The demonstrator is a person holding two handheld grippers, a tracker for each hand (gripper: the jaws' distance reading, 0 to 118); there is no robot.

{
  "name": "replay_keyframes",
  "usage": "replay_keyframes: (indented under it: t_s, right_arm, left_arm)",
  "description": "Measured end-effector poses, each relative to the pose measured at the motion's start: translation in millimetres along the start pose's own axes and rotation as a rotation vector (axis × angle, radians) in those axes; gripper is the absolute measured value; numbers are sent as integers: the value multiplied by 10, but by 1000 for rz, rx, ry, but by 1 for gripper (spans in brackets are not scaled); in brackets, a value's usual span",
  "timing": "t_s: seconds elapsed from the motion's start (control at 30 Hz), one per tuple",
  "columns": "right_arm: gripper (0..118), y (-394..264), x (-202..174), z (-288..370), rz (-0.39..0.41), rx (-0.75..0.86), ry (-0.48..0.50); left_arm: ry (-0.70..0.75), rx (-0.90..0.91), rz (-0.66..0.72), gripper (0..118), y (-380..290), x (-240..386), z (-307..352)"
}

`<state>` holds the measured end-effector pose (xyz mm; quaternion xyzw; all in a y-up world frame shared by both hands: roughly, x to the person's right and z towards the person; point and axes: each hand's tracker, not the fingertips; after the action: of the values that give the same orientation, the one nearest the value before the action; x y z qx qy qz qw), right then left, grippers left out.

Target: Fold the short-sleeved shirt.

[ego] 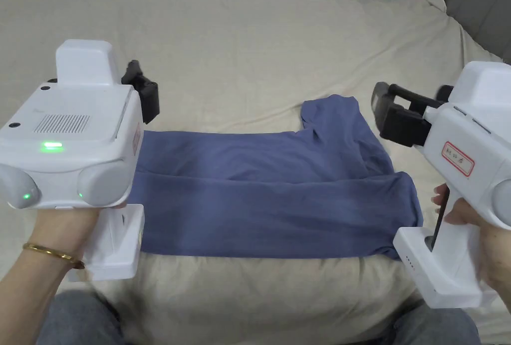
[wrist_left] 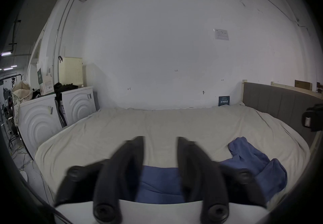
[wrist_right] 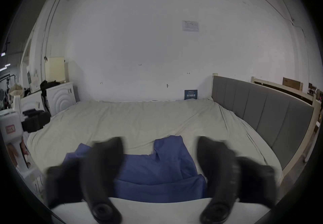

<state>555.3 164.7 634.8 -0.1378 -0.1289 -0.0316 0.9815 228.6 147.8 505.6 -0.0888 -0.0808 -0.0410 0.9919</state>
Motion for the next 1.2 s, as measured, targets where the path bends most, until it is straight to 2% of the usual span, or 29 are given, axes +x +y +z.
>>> replay_keyframes:
  t_s: [0.07,0.1,0.17,0.3,0.37,0.4,0.43,0.47,0.5,0.53,0.6,0.7,0.9,1.0,1.07,1.17,1.2]
  right_arm:
    - [20,17,-17,-45,-8,-9,-17]
    - [5,19,-1,-70,-24,-12,-10]
    - [2,29,25,-117,-44,-29,50]
    - [1,33,7,-204,-47,-35,32]
    - [1,37,11,-256,-36,-41,29]
    - [1,44,-12,-280,-32,-48,29]
    - [1,43,-12,-309,-32,-55,29]
    - [1,38,-5,-344,-33,-62,29]
    - [1,31,7,-384,-37,-69,30]
    - [1,31,3,-426,-43,-81,34]
    - [1,16,26,-530,-63,-103,34]
    - [1,5,40,-727,-80,-143,41]
    - [1,-72,54,-1112,-73,-202,39]
    - [1,-158,76,-1285,-70,-247,37]
    - [1,-242,101,-1376,-64,-268,40]
    - [1,-353,151,-1500,-69,-315,29]
    - [1,-377,162,-1531,-71,-327,25]
  left_arm:
    - [-3,-32,10,4,-1,-14,-48]
    - [-2,-47,10,1,-6,-29,-73]
    - [-20,-80,24,1,-7,-82,-121]
    - [-9,-180,118,0,29,-237,-328]
    - [-13,-218,107,1,80,-321,-522]
    - [2,-251,85,2,111,-360,-645]
    - [4,-276,61,10,145,-401,-776]
    - [24,-291,57,25,181,-425,-915]
    - [42,-308,58,57,214,-465,-1059]
    - [48,-339,47,82,244,-506,-1214]
    - [44,-423,43,118,271,-597,-1568]
    - [5,-533,73,118,182,-736,-2070]
    - [103,-739,24,118,-319,-750,-2714]
    - [62,-785,21,116,-611,-732,-2963]
    - [70,-807,23,111,-768,-688,-3090]
    - [58,-863,34,92,-952,-667,-3193]
    - [62,-897,15,81,-1005,-644,-3207]
